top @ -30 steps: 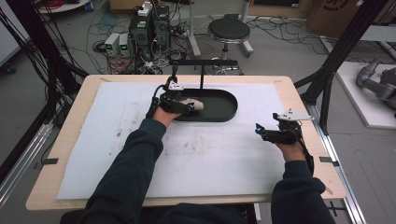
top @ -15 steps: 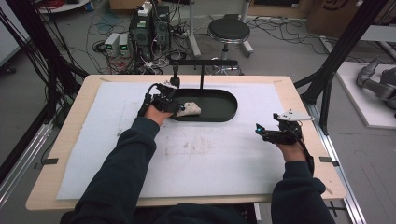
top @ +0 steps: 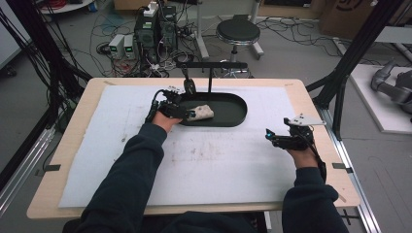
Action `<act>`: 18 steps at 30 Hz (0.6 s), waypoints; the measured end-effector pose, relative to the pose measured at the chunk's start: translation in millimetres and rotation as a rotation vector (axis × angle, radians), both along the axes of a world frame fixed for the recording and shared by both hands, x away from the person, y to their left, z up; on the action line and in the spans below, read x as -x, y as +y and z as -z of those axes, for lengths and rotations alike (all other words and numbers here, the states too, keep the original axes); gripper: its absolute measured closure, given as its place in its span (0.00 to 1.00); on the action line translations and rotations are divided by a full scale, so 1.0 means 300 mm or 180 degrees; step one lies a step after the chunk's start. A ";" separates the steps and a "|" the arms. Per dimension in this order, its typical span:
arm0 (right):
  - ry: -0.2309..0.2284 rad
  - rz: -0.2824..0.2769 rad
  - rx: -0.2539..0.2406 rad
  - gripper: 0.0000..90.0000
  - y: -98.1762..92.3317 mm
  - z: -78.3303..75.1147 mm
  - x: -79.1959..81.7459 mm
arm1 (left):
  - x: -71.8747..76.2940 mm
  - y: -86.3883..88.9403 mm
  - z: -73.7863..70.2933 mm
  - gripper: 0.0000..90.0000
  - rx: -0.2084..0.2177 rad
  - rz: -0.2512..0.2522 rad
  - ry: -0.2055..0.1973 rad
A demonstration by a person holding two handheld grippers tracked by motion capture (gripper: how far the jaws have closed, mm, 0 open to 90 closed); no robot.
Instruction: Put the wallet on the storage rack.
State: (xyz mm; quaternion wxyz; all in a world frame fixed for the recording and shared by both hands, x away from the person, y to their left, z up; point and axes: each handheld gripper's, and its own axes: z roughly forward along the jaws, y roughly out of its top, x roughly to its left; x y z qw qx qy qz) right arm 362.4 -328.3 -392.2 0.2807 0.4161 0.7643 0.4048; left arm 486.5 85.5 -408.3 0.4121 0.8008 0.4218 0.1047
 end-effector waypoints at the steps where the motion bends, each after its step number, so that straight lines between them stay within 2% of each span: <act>1: 0.0000 -0.0003 0.0003 0.19 -0.001 0.000 0.000 | 0.003 -0.007 -0.001 0.53 0.0021 -0.0017 -0.0062; 6: 0.0009 0.0012 -0.0018 0.19 -0.008 0.002 -0.001 | 0.033 0.003 -0.052 0.50 0.0051 0.0021 -0.0374; 9: 0.0001 0.0000 -0.0008 0.19 -0.006 0.003 -0.004 | 0.062 0.029 -0.095 0.36 0.0102 -0.0060 -0.0487; 12: 0.0010 -0.0003 -0.0002 0.19 -0.006 0.005 -0.006 | 0.102 0.056 -0.118 0.24 0.0138 -0.0031 -0.0628; 18: 0.0041 -0.0017 -0.0002 0.19 -0.002 0.012 -0.014 | 0.209 0.121 -0.124 0.24 0.0257 0.0022 -0.0908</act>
